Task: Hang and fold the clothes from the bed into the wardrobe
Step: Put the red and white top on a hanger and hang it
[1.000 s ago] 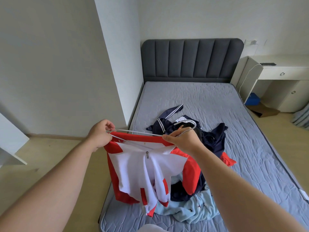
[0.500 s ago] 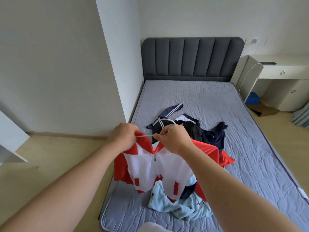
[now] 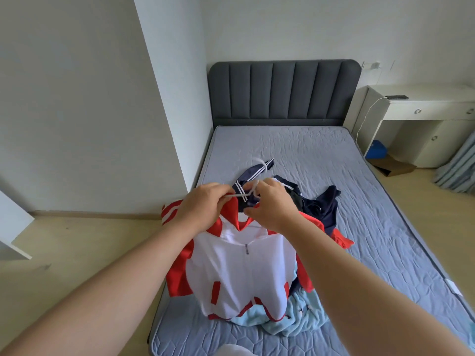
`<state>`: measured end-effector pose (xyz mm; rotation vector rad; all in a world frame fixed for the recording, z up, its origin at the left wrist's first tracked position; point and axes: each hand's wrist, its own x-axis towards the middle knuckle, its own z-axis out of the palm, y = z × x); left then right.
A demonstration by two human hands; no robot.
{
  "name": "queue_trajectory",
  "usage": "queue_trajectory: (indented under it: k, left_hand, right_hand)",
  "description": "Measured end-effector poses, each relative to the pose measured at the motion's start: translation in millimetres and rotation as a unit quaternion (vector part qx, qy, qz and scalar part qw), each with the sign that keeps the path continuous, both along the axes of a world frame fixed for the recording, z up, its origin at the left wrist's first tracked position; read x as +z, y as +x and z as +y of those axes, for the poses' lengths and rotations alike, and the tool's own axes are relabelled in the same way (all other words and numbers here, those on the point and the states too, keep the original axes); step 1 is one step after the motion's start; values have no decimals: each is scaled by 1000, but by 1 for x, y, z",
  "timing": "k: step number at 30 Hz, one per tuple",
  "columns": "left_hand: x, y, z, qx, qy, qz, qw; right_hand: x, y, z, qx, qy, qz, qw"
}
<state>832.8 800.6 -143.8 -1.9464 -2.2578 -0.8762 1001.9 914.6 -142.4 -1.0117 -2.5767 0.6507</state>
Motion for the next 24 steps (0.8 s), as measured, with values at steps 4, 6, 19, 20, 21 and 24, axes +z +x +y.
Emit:
queue_trajectory:
  k: [4, 6, 19, 20, 21, 24]
  left_hand:
    - [7, -2, 6, 20, 45, 6, 999]
    - [9, -6, 9, 15, 39, 16, 999]
    - [3, -25, 7, 6, -108, 34, 994]
    - [2, -25, 5, -3, -130, 18, 991]
    - [1, -25, 3, -11, -147, 8, 989]
    - [0, -23, -1, -15, -176, 15, 984]
  right_hand:
    - [-5, 23, 15, -21, 39, -123, 991]
    - [-3, 29, 18, -39, 53, -132, 989]
    - [27, 25, 30, -71, -53, -270, 959]
    - [27, 24, 31, -74, -63, -258, 961]
    - [27, 23, 31, -78, -67, -247, 964]
    - [24, 23, 28, -87, -45, -209, 973]
